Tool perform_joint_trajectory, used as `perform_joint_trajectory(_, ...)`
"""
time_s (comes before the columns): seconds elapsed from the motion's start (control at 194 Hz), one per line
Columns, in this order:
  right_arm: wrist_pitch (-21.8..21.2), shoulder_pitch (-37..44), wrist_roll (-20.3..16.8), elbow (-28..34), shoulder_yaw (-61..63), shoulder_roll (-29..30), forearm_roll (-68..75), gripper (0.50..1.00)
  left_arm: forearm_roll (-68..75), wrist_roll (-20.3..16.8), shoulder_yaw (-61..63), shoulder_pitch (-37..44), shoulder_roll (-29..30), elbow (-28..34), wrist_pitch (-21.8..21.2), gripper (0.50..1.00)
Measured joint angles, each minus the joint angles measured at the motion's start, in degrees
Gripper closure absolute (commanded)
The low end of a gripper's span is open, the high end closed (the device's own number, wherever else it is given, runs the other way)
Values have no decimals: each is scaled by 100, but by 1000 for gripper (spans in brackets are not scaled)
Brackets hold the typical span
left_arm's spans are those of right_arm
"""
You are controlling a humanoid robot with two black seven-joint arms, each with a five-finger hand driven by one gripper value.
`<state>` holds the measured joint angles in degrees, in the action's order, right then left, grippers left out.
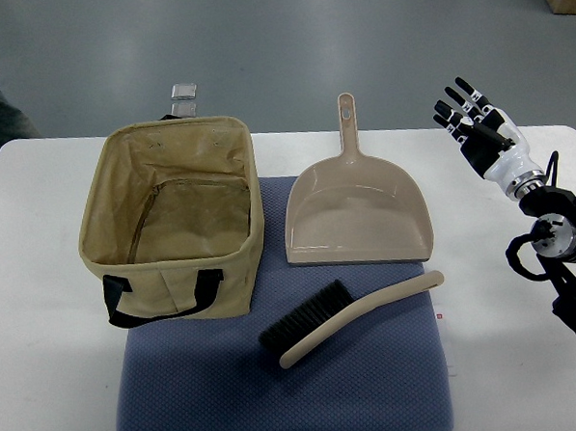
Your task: Put pink broom in yellow bag with right hand
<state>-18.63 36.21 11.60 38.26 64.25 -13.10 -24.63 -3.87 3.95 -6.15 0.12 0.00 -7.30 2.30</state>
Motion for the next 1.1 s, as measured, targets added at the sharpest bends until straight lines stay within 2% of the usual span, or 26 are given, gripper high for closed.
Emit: perform_joint_trajectory(1.098, -62, -19, 0, 7, -8, 7, -3, 570, 1, -9, -4, 31, 0, 28, -4, 500)
